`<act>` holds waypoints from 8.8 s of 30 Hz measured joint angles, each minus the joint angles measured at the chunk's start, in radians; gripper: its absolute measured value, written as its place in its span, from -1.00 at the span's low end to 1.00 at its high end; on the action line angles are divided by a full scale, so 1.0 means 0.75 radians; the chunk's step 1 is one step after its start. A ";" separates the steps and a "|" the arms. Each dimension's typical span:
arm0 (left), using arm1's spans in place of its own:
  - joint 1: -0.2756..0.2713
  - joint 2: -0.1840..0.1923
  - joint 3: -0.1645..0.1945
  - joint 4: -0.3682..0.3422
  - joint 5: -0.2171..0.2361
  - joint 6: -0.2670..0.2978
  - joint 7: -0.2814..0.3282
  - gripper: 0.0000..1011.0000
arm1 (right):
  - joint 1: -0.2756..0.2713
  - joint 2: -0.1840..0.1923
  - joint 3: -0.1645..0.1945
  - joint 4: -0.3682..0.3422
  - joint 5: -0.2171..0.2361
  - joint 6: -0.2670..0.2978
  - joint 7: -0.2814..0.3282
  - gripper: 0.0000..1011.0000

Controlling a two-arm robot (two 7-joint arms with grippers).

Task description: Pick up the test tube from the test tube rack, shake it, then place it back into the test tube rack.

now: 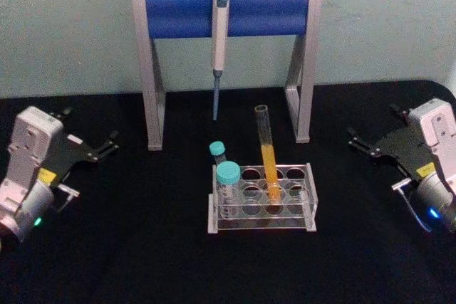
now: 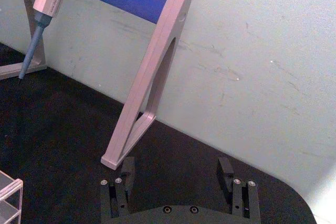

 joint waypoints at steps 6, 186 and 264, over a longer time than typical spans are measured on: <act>0.000 0.000 0.000 0.000 0.000 0.000 0.000 0.98 | 0.000 0.000 0.000 0.000 0.000 0.000 0.000 0.98; 0.000 0.000 0.000 0.000 0.000 0.000 0.000 0.98 | 0.207 -0.135 -0.072 -0.039 0.288 0.463 0.723 0.28; 0.000 0.000 0.000 0.000 0.000 0.000 0.000 0.98 | 0.040 -0.106 0.102 -0.283 0.330 0.142 0.720 -0.56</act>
